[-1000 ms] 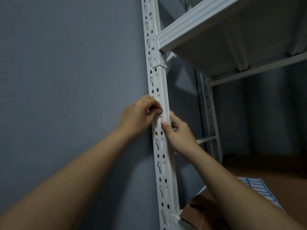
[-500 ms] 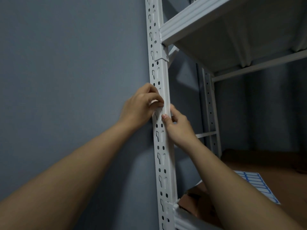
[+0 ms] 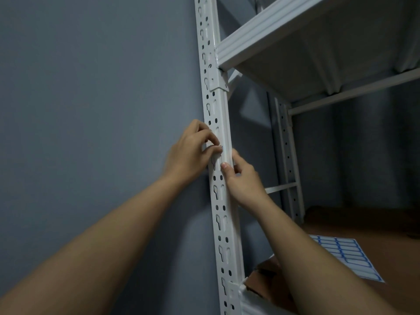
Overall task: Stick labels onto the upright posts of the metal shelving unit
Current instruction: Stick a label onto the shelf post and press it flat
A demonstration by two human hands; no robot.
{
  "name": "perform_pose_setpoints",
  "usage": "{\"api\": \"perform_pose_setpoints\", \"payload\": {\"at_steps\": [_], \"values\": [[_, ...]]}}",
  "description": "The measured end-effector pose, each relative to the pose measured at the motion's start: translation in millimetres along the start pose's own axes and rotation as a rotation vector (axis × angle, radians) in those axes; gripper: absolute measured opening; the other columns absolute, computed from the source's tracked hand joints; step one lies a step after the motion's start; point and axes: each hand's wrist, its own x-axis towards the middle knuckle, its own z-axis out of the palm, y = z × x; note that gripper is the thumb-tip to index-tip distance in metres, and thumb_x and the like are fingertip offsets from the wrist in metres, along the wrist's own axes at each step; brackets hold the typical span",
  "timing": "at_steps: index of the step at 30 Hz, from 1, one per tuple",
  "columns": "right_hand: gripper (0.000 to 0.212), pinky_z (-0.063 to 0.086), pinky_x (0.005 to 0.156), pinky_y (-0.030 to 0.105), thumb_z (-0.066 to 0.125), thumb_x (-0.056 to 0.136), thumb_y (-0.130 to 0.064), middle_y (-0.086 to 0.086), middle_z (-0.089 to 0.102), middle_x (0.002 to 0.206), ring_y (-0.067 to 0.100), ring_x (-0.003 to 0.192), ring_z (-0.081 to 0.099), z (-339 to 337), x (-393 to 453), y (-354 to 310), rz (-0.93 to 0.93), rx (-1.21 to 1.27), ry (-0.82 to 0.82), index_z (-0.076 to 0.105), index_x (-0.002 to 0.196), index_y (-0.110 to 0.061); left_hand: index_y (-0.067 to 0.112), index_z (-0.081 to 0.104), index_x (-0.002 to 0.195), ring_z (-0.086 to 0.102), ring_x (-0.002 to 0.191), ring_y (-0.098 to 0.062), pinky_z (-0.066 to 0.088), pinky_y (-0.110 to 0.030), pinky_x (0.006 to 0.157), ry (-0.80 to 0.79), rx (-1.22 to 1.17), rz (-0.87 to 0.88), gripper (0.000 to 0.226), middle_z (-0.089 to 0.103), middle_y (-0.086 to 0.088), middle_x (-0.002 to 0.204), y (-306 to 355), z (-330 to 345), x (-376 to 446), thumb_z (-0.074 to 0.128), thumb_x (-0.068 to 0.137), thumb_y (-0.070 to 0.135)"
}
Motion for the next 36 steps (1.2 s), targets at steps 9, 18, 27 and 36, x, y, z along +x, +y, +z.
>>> {"api": "perform_pose_setpoints", "payload": {"at_steps": [9,18,27,36], "values": [[0.044,0.048,0.096,0.042,0.045,0.096,-0.037,0.002,0.065,0.114,0.027,0.106,0.06,1,2,4,0.019,-0.016,-0.001,0.038,0.138,-0.045,0.021,0.07,0.083,0.057,0.084,-0.01,0.051,-0.04,0.068,-0.039,-0.061,0.013,0.002,0.049,0.014,0.093,2,0,0,0.07,0.083,0.022],[0.047,0.048,0.097,0.043,0.044,0.094,-0.043,0.002,0.064,0.12,0.029,0.109,0.06,4,2,5,0.052,-0.01,-0.008,0.036,0.14,-0.043,0.019,0.066,0.084,0.055,0.086,-0.012,0.05,-0.041,0.077,-0.124,-0.066,-0.043,0.005,0.047,0.012,0.095,4,-3,2,0.067,0.086,0.024],[0.049,0.049,0.096,0.044,0.042,0.093,-0.045,0.0,0.064,0.121,0.028,0.107,0.06,6,3,9,0.041,-0.01,-0.002,0.032,0.141,-0.047,0.016,0.074,0.077,0.056,0.089,-0.015,0.052,-0.04,0.06,0.065,-0.02,0.06,0.002,0.056,0.003,0.1,3,2,-2,0.075,0.078,0.017],[0.048,0.048,0.096,0.042,0.042,0.095,-0.043,0.002,0.064,0.119,0.031,0.105,0.059,5,4,11,0.033,-0.034,0.003,0.033,0.142,-0.045,0.018,0.07,0.086,0.044,0.078,-0.004,0.047,-0.031,0.064,-0.016,-0.024,-0.005,0.006,0.042,0.013,0.095,3,-1,-1,0.07,0.083,0.023]]}}
